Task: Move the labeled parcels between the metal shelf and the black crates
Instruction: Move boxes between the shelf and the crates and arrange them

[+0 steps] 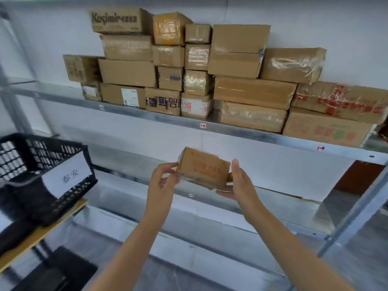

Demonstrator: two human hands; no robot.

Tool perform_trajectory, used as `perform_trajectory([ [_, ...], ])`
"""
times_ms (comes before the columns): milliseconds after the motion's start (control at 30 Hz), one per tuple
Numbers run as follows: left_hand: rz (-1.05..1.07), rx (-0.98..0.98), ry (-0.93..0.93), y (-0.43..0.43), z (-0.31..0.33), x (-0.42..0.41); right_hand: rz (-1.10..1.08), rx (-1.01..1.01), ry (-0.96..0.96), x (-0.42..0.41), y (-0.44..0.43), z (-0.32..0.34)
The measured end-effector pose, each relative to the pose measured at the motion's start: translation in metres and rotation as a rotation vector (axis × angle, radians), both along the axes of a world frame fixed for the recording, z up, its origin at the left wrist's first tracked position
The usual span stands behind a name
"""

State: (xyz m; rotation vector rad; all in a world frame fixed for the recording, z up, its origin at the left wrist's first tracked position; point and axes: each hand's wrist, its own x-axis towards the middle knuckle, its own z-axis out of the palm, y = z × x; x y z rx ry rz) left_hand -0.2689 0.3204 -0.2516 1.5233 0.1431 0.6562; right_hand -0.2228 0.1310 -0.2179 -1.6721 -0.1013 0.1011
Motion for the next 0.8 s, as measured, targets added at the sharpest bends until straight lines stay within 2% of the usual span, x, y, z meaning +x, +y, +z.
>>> perform_trajectory([
  [200, 0.019, -0.139, 0.098, 0.042, -0.022, -0.027, 0.002, 0.016, 0.074, -0.009, 0.04, -0.019],
  [300, 0.055, -0.202, 0.116, 0.058, -0.03, -0.033, 0.023, -0.023, 0.05, -0.004, 0.055, -0.03],
  [500, 0.094, -0.095, 0.225, 0.096, -0.042, -0.026, 0.076, -0.028, 0.036, 0.013, 0.094, -0.05],
  [633, 0.101, -0.125, 0.208, 0.119, -0.04, -0.006, 0.089, -0.004, 0.022, 0.042, 0.127, -0.055],
  [800, 0.213, -0.138, 0.158, 0.155, -0.026, 0.02, 0.25, 0.063, 0.177, 0.081, 0.182, -0.044],
])
